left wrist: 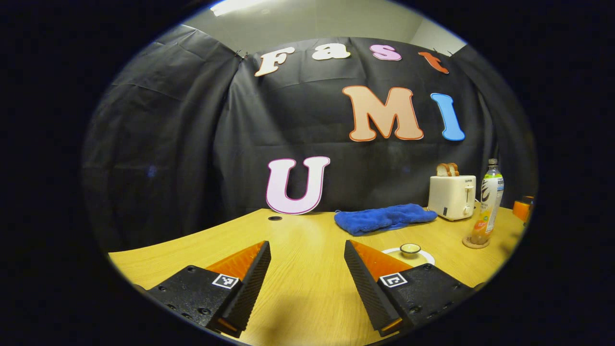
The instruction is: Open the teacup lid with one hand, grasp the water bottle and pour water into the teacup with the other hand; after pouring, place the water bottle on the coaster and then close the teacup lid.
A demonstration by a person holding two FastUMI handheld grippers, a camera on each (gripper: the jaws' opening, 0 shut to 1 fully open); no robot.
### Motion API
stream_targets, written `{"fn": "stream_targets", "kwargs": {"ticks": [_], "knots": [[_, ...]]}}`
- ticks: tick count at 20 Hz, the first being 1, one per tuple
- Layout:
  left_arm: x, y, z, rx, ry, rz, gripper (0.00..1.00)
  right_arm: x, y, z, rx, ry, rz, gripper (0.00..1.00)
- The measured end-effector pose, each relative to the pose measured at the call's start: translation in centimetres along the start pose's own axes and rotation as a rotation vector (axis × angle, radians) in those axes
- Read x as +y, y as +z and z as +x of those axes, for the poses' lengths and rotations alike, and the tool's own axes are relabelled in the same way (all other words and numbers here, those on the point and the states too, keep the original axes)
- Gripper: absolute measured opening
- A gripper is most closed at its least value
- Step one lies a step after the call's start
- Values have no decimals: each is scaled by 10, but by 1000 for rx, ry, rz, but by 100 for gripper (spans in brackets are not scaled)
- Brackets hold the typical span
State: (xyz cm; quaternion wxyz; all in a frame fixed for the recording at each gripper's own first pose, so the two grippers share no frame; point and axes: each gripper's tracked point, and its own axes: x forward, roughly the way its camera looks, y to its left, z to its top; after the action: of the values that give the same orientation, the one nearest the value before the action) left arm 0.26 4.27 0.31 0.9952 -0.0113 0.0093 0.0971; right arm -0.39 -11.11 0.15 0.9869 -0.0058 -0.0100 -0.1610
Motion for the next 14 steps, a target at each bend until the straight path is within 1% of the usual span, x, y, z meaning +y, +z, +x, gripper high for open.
{"fn": "stream_targets", "kwargs": {"ticks": [2, 3, 6, 7, 8, 10, 11, 12, 13, 14], "knots": [[0, -1, 0, 4, 2, 1, 90, 0, 0, 0, 0, 0, 0, 92], [0, 0, -1, 4, 2, 1, 90, 0, 0, 0, 0, 0, 0, 97], [-3, -1, 0, 6, -13, 0, 90, 0, 0, 0, 1, 0, 0, 97], [-2, -1, 0, 6, -12, 0, 90, 0, 0, 0, 1, 0, 0, 92], [-2, 0, 0, 5, -13, -1, 90, 0, 0, 0, 1, 0, 0, 96], [-2, -1, 1, 6, -13, -1, 90, 0, 0, 0, 1, 0, 0, 96], [-2, -1, 0, 6, -13, 0, 90, 0, 0, 0, 1, 0, 0, 92], [-2, 0, -1, 5, -15, -1, 90, 0, 0, 0, 1, 0, 0, 92], [-3, 0, 0, 5, -16, -1, 90, 0, 0, 0, 1, 0, 0, 97], [-3, 0, 0, 6, -16, -1, 90, 0, 0, 0, 1, 0, 0, 92]]}}
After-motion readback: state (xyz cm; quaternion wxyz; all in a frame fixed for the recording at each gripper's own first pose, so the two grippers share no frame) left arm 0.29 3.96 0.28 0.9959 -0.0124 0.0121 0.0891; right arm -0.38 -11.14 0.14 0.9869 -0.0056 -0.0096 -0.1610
